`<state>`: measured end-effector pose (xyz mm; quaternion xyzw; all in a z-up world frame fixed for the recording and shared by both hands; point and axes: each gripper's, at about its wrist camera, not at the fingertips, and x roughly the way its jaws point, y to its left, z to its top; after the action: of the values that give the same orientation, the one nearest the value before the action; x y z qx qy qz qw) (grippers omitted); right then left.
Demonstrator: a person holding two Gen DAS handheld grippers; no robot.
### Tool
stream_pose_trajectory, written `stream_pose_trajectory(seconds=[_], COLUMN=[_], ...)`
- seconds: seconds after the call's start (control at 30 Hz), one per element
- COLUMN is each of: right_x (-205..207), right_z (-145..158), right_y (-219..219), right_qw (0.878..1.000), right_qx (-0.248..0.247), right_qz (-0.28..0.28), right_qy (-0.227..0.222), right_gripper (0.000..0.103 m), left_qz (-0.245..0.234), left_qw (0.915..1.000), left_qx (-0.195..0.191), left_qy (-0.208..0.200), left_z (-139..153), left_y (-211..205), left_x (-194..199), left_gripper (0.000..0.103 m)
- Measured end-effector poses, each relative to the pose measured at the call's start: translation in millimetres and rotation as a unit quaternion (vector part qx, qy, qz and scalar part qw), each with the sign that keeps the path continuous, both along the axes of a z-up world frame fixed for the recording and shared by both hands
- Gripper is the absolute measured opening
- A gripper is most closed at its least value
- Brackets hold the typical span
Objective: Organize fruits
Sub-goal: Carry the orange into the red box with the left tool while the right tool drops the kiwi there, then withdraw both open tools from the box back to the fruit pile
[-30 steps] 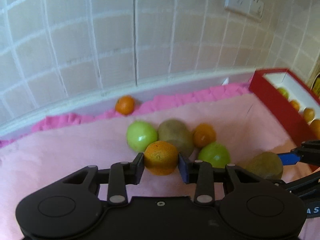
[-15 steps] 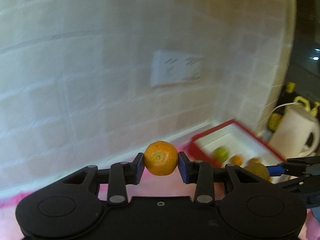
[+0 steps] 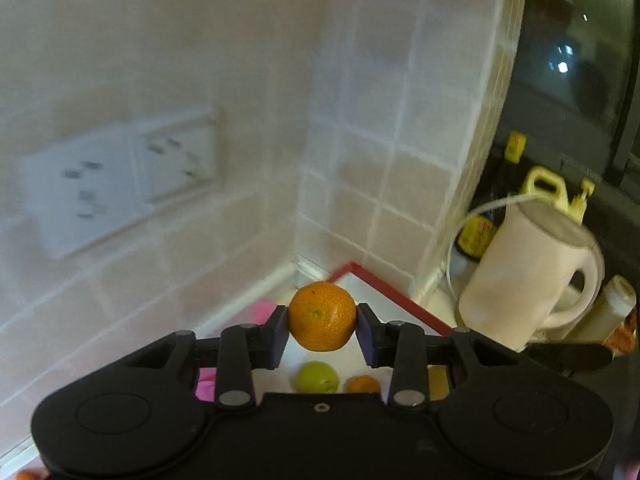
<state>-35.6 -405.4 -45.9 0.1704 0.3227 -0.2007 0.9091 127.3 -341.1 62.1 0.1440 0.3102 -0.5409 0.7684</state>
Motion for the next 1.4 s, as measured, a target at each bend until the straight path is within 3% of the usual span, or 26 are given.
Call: stream_pose_trajectory(seconds=[0.13,0.27,0.57,0.73,1.07,1.27,1.4], right_x=[18,30,41,45,45,32,18], right_z=[-36,-56,-77,-85,-84,-66,-49], right_y=[-5,-2,-11,-10,-12,-7,-10], right_qw=[0.997,0.994,0.988,0.986,0.985,0.988,0.992], right_qx=[0.033,0.011,-0.006,-0.008,-0.009,-0.014,-0.015], right_qz=[0.062,0.1,0.133,0.144,0.149,0.139,0.115], right_qy=[0.026,0.046,0.077,0.086,0.085,0.064,0.04], right_gripper=[0.068,0.068,0.068,0.068,0.069,0.076,0.077], left_qz=[-0.002,-0.009,-0.031,-0.038,-0.029,-0.027,-0.03], left_qw=[0.9974,0.9925,0.9872,0.9852,0.9831,0.9844,0.9882], left_qx=[0.034,0.062,0.119,0.135,0.155,0.142,0.119], left_qy=[0.063,0.105,0.102,0.098,0.093,0.101,0.092], left_z=[-34,-66,-122,-138,-143,-136,-110], left_y=[-40,-71,-135,-143,-143,-136,-113], left_x=[23,38,29,27,38,38,33], left_gripper=[0.044,0.044,0.043,0.043,0.045,0.072,0.073])
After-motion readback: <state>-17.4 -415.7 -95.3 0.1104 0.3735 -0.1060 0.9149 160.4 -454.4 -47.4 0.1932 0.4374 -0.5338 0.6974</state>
